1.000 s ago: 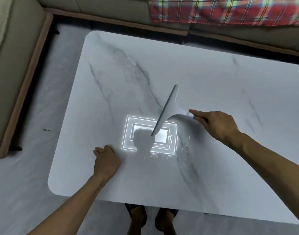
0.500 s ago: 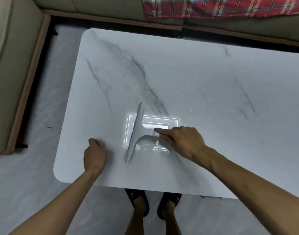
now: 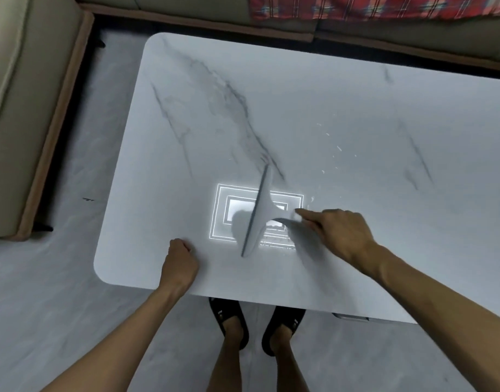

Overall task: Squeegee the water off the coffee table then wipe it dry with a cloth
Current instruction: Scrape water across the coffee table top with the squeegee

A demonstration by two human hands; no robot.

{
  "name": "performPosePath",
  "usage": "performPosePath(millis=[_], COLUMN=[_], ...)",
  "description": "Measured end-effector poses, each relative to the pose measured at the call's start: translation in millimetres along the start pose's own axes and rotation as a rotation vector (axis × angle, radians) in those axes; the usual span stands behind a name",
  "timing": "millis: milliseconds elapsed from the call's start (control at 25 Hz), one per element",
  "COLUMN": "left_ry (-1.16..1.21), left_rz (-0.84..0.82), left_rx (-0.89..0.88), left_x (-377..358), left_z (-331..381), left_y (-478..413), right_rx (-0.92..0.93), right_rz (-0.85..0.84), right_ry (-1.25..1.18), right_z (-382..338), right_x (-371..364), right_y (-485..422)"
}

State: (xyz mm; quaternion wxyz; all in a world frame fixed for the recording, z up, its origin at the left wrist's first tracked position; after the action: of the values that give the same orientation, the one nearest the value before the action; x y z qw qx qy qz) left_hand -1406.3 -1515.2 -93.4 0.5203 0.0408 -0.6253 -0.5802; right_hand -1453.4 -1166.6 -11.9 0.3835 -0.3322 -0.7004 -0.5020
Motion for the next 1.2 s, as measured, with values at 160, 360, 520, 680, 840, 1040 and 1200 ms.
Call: performPosePath(millis=[160, 360, 520, 680, 840, 1040, 1200], left_ry=[-0.108, -0.018, 0.045, -0.045, -0.114, -0.225, -0.219], left_rz=[-0.098, 0.001, 0.150, 0.119, 0.034, -0.164, -0.220], left_rx=[-0.013, -0.007, 0.018, 0.004, -0.035, -0.059, -0.025], left_x=[-23, -1, 23, 14, -16, -60, -67], left_z=[16, 13, -5, -16, -4, 27, 37], left_y=[4, 8, 14, 18, 27, 42, 49], right_rx=[-0.202, -0.009, 0.292, 0.388, 0.326, 0.156, 0.134], right_rz=[0.052, 0.060, -0.078, -0.152, -0.167, -0.158, -0.092], right_ry=[0.052, -0.048, -0.123, -0.010, 0.036, 0.189, 0.241], right_z=[76, 0, -144, -163, -70, 48, 57], right_x=[23, 22, -30, -63, -52, -13, 17], right_y=[57, 40, 1, 5, 40, 88, 99])
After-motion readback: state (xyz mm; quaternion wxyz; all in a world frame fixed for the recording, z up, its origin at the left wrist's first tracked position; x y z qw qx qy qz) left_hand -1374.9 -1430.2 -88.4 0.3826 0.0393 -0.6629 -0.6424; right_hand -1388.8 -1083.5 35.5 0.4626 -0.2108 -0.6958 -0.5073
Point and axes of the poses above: each hand's wrist, its own y-axis away from the middle knuckle, its own x-axis out of the back of the hand, z = x × y, the point moved 10 cm from there along -y, towards the middle knuckle, and after that the axes turned 7 degrees about x, right-handed, at the moved point
